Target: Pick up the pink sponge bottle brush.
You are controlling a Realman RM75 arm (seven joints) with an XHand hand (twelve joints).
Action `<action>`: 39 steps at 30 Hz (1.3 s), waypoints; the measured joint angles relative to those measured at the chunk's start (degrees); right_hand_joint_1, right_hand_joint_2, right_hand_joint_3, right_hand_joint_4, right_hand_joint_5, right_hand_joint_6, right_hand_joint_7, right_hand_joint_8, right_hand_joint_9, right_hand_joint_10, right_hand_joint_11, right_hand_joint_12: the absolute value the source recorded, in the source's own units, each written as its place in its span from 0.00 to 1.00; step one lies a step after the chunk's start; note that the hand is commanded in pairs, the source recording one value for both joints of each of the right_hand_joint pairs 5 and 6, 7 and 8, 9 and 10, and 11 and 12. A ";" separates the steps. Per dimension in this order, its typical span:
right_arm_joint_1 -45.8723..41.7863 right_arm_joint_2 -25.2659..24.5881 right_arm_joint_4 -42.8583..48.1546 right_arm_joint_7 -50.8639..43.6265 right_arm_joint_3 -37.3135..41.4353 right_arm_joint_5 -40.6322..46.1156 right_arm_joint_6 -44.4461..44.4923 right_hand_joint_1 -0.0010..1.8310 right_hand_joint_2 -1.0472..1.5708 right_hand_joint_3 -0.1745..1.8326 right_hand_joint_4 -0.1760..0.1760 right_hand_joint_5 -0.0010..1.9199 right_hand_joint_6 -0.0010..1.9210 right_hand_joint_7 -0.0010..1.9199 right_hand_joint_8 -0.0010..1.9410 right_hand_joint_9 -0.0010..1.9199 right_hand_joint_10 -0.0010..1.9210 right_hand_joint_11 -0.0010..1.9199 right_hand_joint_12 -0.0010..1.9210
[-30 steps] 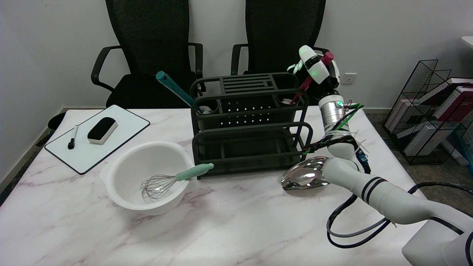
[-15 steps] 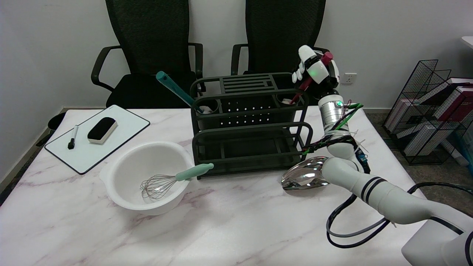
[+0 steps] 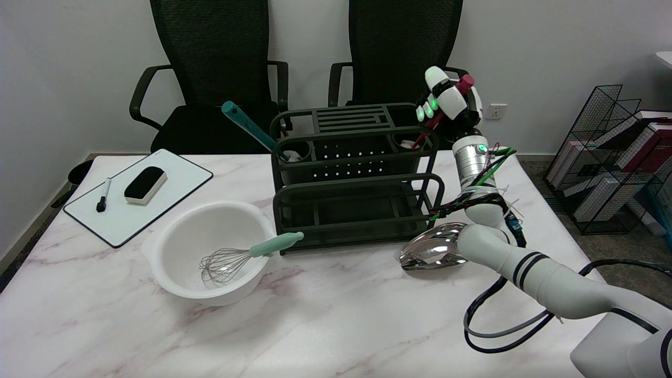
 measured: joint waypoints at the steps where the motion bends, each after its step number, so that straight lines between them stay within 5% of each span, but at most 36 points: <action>1: -0.05 0.00 -0.02 0.01 0.01 0.02 0.01 0.46 0.68 0.52 0.50 0.96 0.96 0.92 0.91 0.89 0.89 0.83 0.83; 19: -0.31 -0.02 -0.25 0.22 0.36 -0.04 0.01 0.46 0.71 0.52 0.50 1.00 1.00 1.00 0.99 1.00 1.00 0.96 0.96; 30: -0.08 0.04 -0.32 0.30 0.39 -0.31 0.00 0.45 0.92 0.54 0.50 1.00 1.00 1.00 0.99 1.00 1.00 1.00 1.00; 39: 0.24 0.08 -0.37 0.26 0.36 -0.50 -1.10 0.45 1.00 0.51 0.50 1.00 1.00 1.00 0.99 1.00 1.00 1.00 1.00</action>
